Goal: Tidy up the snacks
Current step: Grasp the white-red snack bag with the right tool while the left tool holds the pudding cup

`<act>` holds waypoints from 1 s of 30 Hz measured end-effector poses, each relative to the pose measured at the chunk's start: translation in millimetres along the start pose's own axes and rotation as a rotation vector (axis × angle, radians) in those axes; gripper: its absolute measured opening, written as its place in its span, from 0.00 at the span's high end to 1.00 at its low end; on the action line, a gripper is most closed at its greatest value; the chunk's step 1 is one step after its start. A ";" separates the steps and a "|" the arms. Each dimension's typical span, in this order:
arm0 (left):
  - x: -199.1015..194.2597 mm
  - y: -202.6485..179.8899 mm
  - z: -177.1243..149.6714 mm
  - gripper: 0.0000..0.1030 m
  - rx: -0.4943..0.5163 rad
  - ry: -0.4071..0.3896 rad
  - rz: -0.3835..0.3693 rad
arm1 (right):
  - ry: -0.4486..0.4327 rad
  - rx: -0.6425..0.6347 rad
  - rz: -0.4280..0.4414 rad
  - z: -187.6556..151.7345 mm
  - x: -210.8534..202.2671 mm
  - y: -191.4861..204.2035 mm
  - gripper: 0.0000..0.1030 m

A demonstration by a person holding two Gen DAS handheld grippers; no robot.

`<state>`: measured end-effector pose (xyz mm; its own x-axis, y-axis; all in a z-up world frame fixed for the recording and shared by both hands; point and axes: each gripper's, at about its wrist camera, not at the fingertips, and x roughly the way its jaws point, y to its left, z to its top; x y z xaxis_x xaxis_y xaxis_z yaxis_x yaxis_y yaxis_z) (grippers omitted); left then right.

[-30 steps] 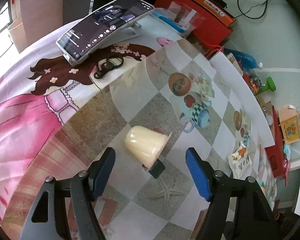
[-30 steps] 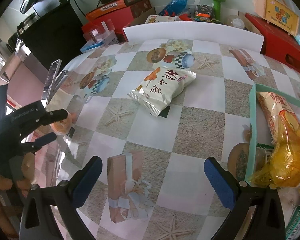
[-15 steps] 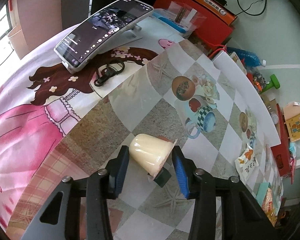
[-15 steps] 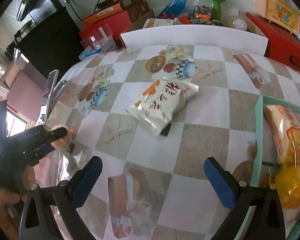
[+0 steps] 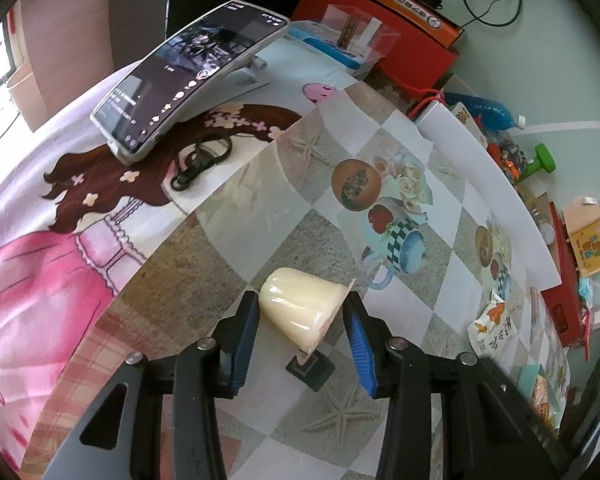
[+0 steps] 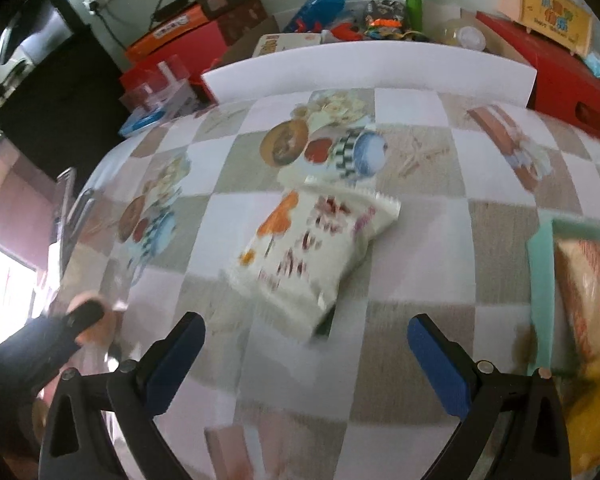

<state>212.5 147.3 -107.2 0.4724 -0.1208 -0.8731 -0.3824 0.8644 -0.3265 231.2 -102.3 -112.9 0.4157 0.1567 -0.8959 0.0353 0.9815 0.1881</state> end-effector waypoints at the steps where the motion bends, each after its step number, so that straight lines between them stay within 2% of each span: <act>1: 0.5 -0.3 0.7 0.57 0.004 -0.001 -0.002 | -0.002 0.011 -0.013 5.6 2.1 -0.1 0.02; 8: 4.5 -5.4 3.6 0.57 0.018 -0.001 -0.004 | 0.008 0.032 -0.112 39.2 18.4 2.8 0.13; 14: 8.1 -11.5 3.0 0.57 0.032 0.008 -0.008 | 0.012 0.009 -0.160 49.5 26.3 14.1 0.23; 23: -2.8 -7.6 -2.9 0.57 0.031 0.023 -0.009 | 0.029 -0.006 -0.131 25.6 12.7 10.5 0.30; 24: -6.1 -8.8 -4.4 0.58 0.037 0.022 -0.010 | 0.028 -0.007 -0.125 21.6 9.6 9.7 0.33; 25: -9.1 -9.2 -6.0 0.58 0.040 0.019 -0.012 | 0.016 -0.011 -0.120 17.5 4.1 9.4 0.41; 30: -26.8 -17.3 -15.4 0.58 0.072 0.001 -0.025 | 0.019 -0.043 -0.095 -1.2 -14.4 11.7 0.41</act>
<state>194.2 128.0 -83.8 0.4806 -0.1433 -0.8652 -0.3124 0.8939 -0.3216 224.5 -92.9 -98.3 0.3947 0.0639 -0.9166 0.0351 0.9958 0.0845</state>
